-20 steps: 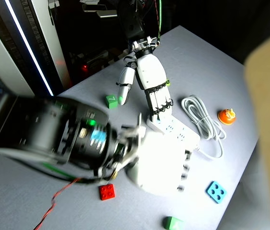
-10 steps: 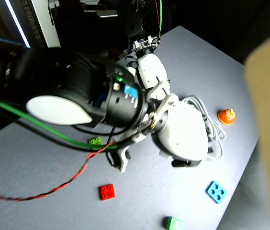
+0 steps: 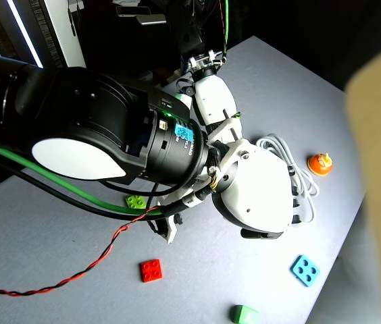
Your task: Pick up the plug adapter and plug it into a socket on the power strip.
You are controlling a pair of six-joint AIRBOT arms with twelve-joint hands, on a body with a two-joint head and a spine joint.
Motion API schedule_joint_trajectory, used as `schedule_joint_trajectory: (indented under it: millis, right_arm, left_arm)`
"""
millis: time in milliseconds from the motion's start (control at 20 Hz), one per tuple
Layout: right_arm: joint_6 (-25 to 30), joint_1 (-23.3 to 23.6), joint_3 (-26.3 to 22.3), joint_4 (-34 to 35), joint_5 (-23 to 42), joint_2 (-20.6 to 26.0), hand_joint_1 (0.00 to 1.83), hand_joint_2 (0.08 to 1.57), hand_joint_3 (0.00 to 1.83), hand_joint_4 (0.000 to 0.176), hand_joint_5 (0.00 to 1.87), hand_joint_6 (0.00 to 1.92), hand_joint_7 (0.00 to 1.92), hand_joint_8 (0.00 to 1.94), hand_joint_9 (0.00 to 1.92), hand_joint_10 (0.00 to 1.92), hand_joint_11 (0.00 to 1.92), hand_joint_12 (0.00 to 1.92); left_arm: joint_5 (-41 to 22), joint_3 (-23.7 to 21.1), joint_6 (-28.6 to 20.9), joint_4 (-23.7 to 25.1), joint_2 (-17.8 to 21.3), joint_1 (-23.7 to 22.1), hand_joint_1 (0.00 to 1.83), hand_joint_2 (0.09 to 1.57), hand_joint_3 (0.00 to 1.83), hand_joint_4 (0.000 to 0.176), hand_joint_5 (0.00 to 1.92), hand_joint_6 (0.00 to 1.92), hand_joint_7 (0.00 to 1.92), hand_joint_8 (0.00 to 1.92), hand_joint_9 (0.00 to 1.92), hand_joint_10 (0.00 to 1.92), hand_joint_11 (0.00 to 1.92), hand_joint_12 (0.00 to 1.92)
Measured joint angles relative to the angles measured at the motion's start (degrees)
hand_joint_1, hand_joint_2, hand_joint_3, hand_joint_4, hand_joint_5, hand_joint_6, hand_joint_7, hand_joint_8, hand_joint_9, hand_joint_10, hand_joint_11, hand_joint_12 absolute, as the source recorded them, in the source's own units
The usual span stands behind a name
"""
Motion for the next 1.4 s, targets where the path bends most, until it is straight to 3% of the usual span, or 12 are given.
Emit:
schedule_joint_trajectory:
  millis: [300,400,500,550,750,850,1050,1200,1300,1400]
  right_arm:
    - [0.52,0.66,-0.13,-0.02,-1.16,0.02,1.26,1.13,0.00,0.000,0.87,0.97,1.03,1.14,0.98,1.10,0.85,1.42]
    - [-5.88,0.66,-0.22,5.97,-0.61,0.04,1.26,1.13,0.00,0.000,0.88,0.96,1.02,1.15,0.97,1.10,0.83,1.41]
    - [-25.27,0.66,-1.68,20.22,0.02,0.63,1.26,1.13,0.00,0.000,0.88,0.96,1.02,1.15,0.96,1.10,0.84,1.41]
    - [-30.58,0.66,-2.43,25.46,0.68,0.87,1.26,1.13,0.00,0.000,0.90,0.94,1.02,1.15,0.95,1.10,0.81,1.43]
    - [-43.12,1.11,-2.71,36.96,4.52,-0.76,1.26,1.13,0.00,0.000,0.89,0.94,1.02,1.16,0.95,1.11,0.84,1.42]
    - [-53.72,1.38,-2.82,47.23,6.23,-0.92,1.26,1.13,0.00,0.000,0.88,0.95,1.01,1.17,0.95,1.11,0.84,1.42]
    - [-67.28,1.03,-3.80,58.45,9.81,-0.17,1.26,1.13,0.00,0.000,0.88,0.96,1.02,1.16,0.96,1.11,0.82,1.44]
    - [-84.76,-0.42,-5.92,73.09,17.11,-0.15,1.26,1.13,0.00,0.000,0.89,0.94,1.04,1.13,1.00,1.10,0.85,1.45]
    - [-89.05,-0.76,-6.10,80.67,20.24,-0.24,1.26,1.12,0.00,0.000,0.89,0.94,1.05,1.09,1.01,1.05,0.84,1.42]
    - [-89.15,-0.66,-6.23,86.16,22.27,0.02,1.26,1.12,0.00,0.000,0.91,0.93,1.05,1.09,1.01,1.05,0.85,1.41]
  left_arm:
    - [-0.07,0.00,0.00,0.00,0.00,0.02,0.00,1.15,0.00,0.000,0.14,0.01,0.14,0.00,0.13,0.01,0.00,0.33]
    - [-0.09,0.04,0.00,0.02,0.00,0.02,0.00,1.16,0.00,0.000,0.11,0.00,0.12,0.00,0.11,0.00,0.00,0.29]
    - [-0.11,0.04,0.00,0.02,0.00,0.02,0.00,1.16,0.00,0.000,0.09,0.00,0.10,0.00,0.09,0.00,0.00,0.24]
    - [-0.13,0.04,-0.02,0.00,0.02,0.09,0.00,1.16,0.00,0.000,0.12,0.00,0.13,0.00,0.12,0.01,0.00,0.29]
    - [-0.07,0.04,-0.07,-0.07,0.00,0.13,0.00,1.16,0.00,0.000,0.12,0.00,0.14,0.00,0.12,0.00,0.00,0.29]
    - [-0.13,0.04,-0.09,-0.04,0.02,0.37,0.00,1.16,0.00,0.000,0.12,0.00,0.14,0.00,0.12,0.00,0.00,0.30]
    - [-0.26,0.04,-0.20,0.22,0.13,0.61,0.00,1.16,0.00,0.000,0.13,0.00,0.14,0.00,0.12,0.00,0.00,0.29]
    - [-0.28,0.04,-0.20,0.20,0.26,0.66,0.00,1.16,0.00,0.000,0.10,0.00,0.11,0.00,0.09,0.00,0.00,0.22]
    - [-0.13,0.04,-0.17,0.22,0.26,0.72,0.00,1.16,0.00,0.000,0.11,0.00,0.12,0.00,0.10,0.01,0.00,0.26]
    - [-0.11,0.04,-0.20,0.20,0.31,0.72,0.00,1.16,0.00,0.000,0.12,0.01,0.14,0.01,0.12,0.01,0.00,0.28]
